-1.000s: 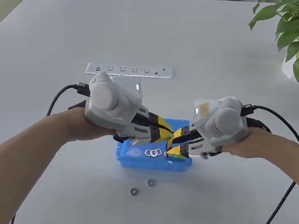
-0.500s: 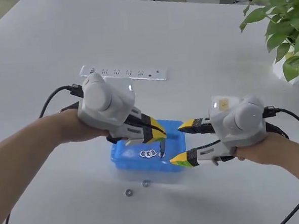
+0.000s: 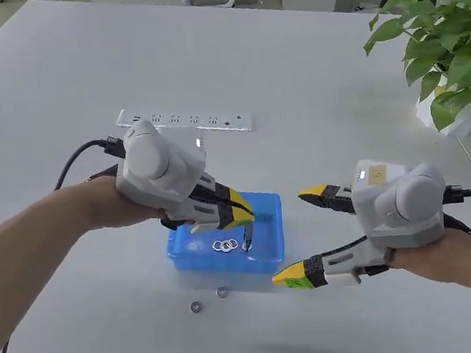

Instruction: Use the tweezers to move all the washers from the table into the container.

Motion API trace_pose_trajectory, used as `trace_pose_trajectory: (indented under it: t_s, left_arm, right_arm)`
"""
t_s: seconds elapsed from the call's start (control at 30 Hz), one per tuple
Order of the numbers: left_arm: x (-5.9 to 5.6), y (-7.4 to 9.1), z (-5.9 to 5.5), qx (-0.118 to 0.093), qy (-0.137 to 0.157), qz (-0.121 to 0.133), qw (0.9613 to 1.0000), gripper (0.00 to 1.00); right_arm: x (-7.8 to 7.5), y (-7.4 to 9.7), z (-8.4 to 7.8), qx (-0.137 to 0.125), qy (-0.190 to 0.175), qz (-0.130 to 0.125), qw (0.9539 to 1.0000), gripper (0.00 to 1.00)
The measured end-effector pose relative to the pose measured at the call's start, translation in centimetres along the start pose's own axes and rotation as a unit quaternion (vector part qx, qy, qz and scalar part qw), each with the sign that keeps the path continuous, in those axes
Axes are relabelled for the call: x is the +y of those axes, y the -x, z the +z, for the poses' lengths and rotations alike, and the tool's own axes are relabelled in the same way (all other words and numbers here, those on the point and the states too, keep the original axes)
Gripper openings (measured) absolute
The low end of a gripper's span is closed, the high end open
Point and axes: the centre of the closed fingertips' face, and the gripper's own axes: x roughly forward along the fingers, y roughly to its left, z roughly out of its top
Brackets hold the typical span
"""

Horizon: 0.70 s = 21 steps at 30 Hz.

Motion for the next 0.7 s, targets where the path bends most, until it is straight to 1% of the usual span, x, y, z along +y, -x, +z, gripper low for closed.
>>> trace_pose_trajectory:
  t_s: [0.1,0.2,0.33,0.53,0.7]
  left_arm:
    - [-0.1,0.0,0.0,0.002,-0.002,0.000,1.0000,0.04]
    - [-0.1,0.0,0.0,0.003,-0.003,0.000,1.0000,0.04]
    - [-0.3,0.1,-0.1,0.004,-0.004,-0.001,1.0000,0.05]
    - [-0.4,0.3,-0.1,0.007,-0.002,-0.002,1.0000,0.04]
    - [-0.8,0.5,0.3,0.007,-0.004,0.001,1.0000,0.04]
  right_arm:
    - [0.3,0.2,-0.2,0.002,-0.003,0.001,1.0000,0.96]
    - [0.7,0.4,-0.4,0.006,-0.003,0.000,1.0000,1.00]
    - [0.8,0.7,-0.5,0.005,-0.007,-0.006,0.9999,1.00]
    - [1.4,1.1,-0.6,0.006,-0.004,-0.006,1.0000,1.00]
    - [2.0,1.4,-1.2,0.013,-0.004,-0.006,0.9999,1.00]
